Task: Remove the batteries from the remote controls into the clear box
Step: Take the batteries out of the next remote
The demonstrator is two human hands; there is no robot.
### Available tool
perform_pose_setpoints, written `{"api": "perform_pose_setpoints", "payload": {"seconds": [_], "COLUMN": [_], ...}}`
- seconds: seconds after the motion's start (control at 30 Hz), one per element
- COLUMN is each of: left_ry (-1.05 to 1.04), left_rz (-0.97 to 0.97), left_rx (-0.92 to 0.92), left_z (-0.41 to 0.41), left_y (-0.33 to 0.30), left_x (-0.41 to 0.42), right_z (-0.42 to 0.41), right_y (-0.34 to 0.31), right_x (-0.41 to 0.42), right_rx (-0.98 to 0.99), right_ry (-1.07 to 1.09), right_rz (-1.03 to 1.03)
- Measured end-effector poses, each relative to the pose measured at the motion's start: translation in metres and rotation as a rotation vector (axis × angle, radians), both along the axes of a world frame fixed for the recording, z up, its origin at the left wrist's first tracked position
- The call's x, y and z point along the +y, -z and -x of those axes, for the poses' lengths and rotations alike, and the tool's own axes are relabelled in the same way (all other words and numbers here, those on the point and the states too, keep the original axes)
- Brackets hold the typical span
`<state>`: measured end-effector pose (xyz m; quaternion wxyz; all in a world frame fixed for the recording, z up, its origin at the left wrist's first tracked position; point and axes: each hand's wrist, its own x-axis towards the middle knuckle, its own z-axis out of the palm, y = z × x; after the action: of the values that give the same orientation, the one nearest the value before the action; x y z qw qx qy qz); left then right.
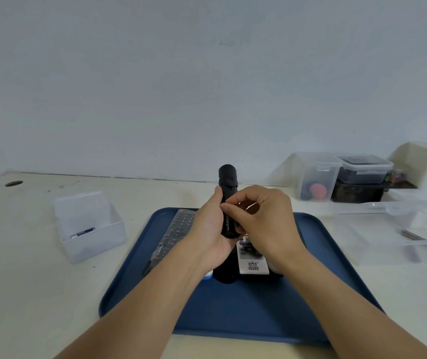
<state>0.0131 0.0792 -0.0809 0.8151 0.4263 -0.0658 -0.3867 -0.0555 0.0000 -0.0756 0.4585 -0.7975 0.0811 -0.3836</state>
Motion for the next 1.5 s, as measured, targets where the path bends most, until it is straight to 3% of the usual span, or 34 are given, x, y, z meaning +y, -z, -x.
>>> {"api": "perform_pose_setpoints", "payload": {"seconds": [0.17, 0.43, 0.83, 0.93, 1.03, 1.1, 1.13, 1.23, 1.27, 1.33, 1.4, 1.5], "left_ry": [-0.038, -0.016, 0.029, 0.018, -0.047, -0.066, -0.054, 0.053, 0.090, 0.152, 0.206, 0.265], "left_rz": [-0.004, 0.006, -0.032, -0.038, -0.074, -0.012, 0.034, 0.136, 0.149, 0.175, 0.191, 0.174], "left_rx": [-0.026, -0.077, -0.075, -0.071, -0.023, 0.018, 0.023, 0.032, 0.027, 0.001, -0.034, -0.060], "left_z": [-0.008, -0.008, -0.005, -0.005, -0.011, -0.017, -0.019, -0.017, -0.016, -0.014, -0.014, -0.016], "left_y": [-0.005, -0.006, -0.007, -0.005, -0.003, -0.005, -0.006, -0.010, -0.010, -0.009, -0.007, -0.005], "left_x": [0.003, 0.005, 0.006, 0.006, 0.009, 0.012, 0.013, 0.014, 0.013, 0.011, 0.011, 0.012], "right_z": [0.002, 0.000, -0.001, -0.001, -0.002, -0.003, -0.002, -0.002, -0.002, 0.001, 0.004, 0.006], "right_y": [-0.002, 0.001, 0.003, 0.004, 0.007, 0.011, 0.011, 0.003, -0.001, -0.004, -0.003, 0.001], "right_x": [-0.002, -0.004, -0.012, -0.012, -0.006, -0.005, -0.005, -0.018, -0.027, -0.044, -0.050, -0.052], "right_rx": [0.015, -0.046, 0.057, 0.072, 0.231, 0.253, 0.203, -0.031, -0.029, 0.122, 0.252, 0.315], "right_ry": [-0.059, -0.054, -0.064, -0.058, 0.009, -0.001, -0.034, 0.000, 0.031, -0.043, -0.255, -0.476], "right_rz": [0.146, 0.071, 0.124, 0.240, 0.688, 0.821, 0.706, -0.035, -0.216, -0.386, -0.494, -0.590]}}
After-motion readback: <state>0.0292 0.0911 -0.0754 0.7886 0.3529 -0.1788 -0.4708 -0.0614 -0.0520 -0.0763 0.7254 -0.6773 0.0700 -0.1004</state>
